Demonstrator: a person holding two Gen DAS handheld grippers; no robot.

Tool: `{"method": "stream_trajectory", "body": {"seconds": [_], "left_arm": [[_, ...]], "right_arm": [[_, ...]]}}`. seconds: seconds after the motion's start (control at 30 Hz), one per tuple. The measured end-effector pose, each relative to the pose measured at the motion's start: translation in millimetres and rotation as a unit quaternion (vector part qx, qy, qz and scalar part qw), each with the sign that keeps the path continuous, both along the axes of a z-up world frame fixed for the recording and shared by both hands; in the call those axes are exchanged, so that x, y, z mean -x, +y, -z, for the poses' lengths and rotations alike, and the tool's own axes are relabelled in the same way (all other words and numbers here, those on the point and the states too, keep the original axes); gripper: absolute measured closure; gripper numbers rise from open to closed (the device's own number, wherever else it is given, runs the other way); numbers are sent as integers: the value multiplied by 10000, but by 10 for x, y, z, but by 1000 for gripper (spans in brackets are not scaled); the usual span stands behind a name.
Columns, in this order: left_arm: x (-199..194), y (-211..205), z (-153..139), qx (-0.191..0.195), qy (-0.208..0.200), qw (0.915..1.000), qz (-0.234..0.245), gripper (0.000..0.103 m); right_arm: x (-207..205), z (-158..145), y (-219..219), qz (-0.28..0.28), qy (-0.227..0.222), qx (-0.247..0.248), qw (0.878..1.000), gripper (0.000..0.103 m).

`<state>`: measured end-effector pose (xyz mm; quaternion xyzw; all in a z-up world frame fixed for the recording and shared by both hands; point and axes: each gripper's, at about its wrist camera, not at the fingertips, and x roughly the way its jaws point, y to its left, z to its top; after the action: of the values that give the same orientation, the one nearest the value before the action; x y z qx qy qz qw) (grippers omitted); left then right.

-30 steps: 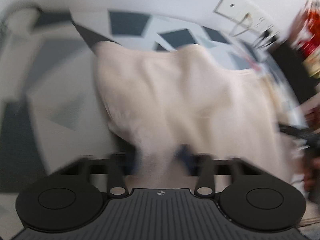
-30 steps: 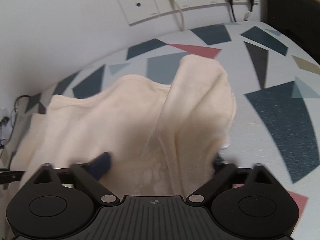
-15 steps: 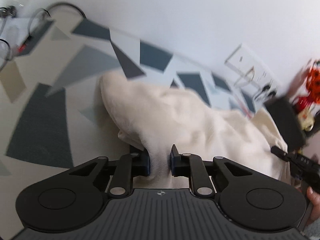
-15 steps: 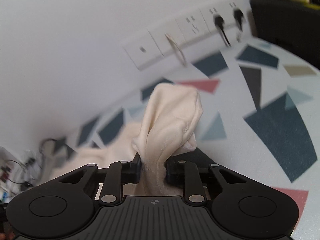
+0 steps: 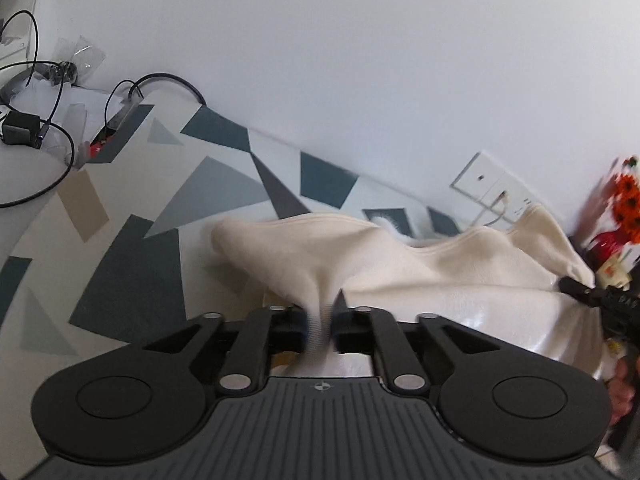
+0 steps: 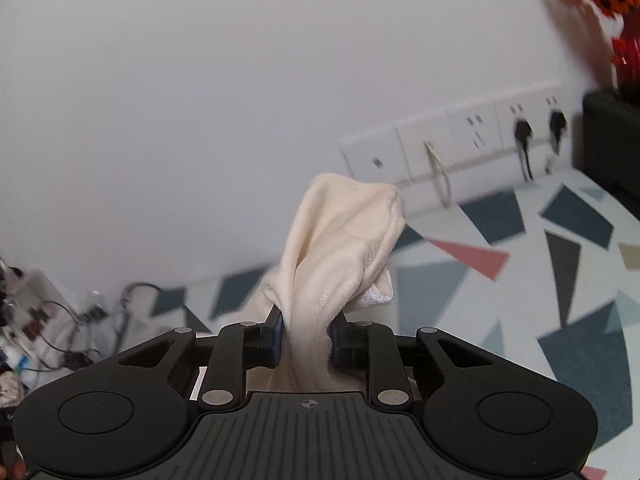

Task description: Fold clothes

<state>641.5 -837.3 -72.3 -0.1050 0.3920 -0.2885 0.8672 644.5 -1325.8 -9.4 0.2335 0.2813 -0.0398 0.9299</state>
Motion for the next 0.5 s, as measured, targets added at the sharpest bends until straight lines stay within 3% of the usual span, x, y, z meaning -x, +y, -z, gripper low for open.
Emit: {"method": "stream_trajectory", "body": {"seconds": [0.07,0.13,0.2,0.27,0.37,0.5], "left_arm": [[-29,-129,137,-321,-275,9991,-47,52],[-174,-246,233,-569,-31,9983,-99,35],[-319,-361,325,-807,206,9964,-145,35],[-425,-417,321,-765,228,9968,-35,34],[-594,-491,264,-890,150,9959,-94,29],[-861,-636,264,-980,114,9951,-102,25]], "right_arm": [[-35,202,-171,214,198,-50,9996,83],[-74,451,-372,504,639,-335,9961,81],[-100,672,-547,794,1093,-594,9891,71],[-71,762,-629,1023,1289,-612,9845,63],[-50,666,-619,1090,1100,-292,9875,49],[-248,562,-706,1026,903,144,9905,45]]}}
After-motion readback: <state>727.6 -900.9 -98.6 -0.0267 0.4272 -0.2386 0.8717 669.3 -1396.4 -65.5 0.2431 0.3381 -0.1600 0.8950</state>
